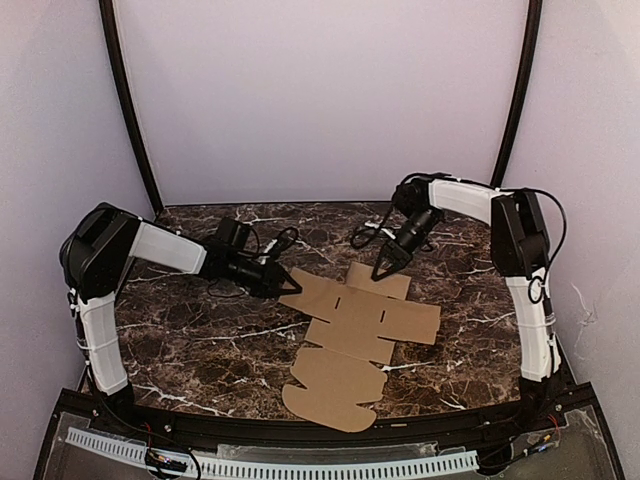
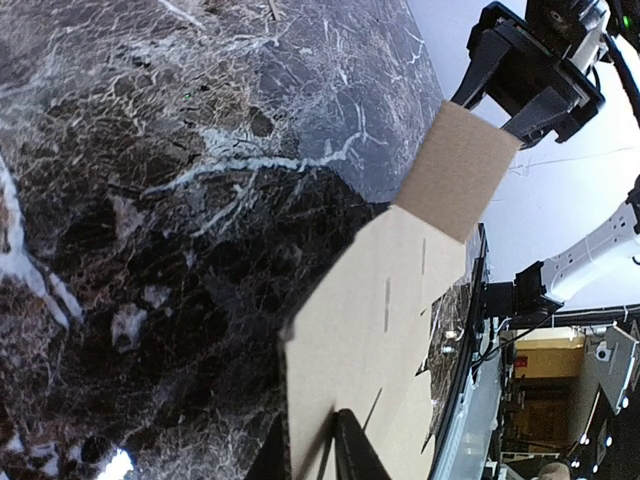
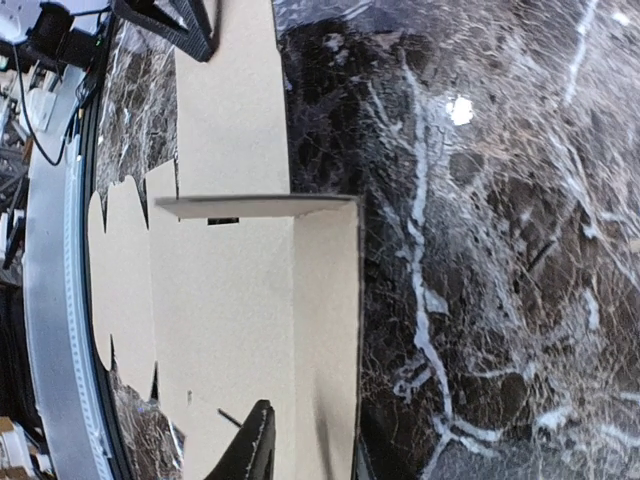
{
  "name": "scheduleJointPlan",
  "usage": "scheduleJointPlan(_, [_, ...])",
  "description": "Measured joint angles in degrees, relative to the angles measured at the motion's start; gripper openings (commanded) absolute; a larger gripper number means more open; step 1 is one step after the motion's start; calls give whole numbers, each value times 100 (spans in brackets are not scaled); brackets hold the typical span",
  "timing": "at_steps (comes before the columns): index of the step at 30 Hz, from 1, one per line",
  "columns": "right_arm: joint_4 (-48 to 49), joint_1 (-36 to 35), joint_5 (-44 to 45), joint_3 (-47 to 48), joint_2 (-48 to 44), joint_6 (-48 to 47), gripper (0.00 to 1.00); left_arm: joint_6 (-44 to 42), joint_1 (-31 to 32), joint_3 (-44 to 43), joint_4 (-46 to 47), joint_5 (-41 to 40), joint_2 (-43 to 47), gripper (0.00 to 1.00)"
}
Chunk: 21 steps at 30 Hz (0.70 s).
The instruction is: Fold the paper box
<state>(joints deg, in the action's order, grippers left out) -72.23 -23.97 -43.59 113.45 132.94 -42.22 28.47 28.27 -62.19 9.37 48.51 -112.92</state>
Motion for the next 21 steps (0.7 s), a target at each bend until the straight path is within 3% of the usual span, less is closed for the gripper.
scheduleJointPlan(2, [61,105,37,-101,-153,116,47,-42,-2,-63,-68,2,-17,7])
scheduleJointPlan(4, [199,201,160,-291,-472,229,46,-81,-2,-155,-164,0,-37,4])
scheduleJointPlan(8, [953,197,448,-1113,-1683,483,27,-107,-2,-273,-299,-13,-87,1])
scheduleJointPlan(12, [1775,-470,553,-1906,-2514,763,17,-122,-2,-358,-442,-39,-146,1])
scheduleJointPlan(16, [2367,-1080,597,-2402,-2116,977,14,-129,-2,-402,-605,-74,-162,1])
scheduleJointPlan(21, [2597,-1128,654,-2621,-1379,1150,13,-136,-2,-457,-673,-83,-162,1])
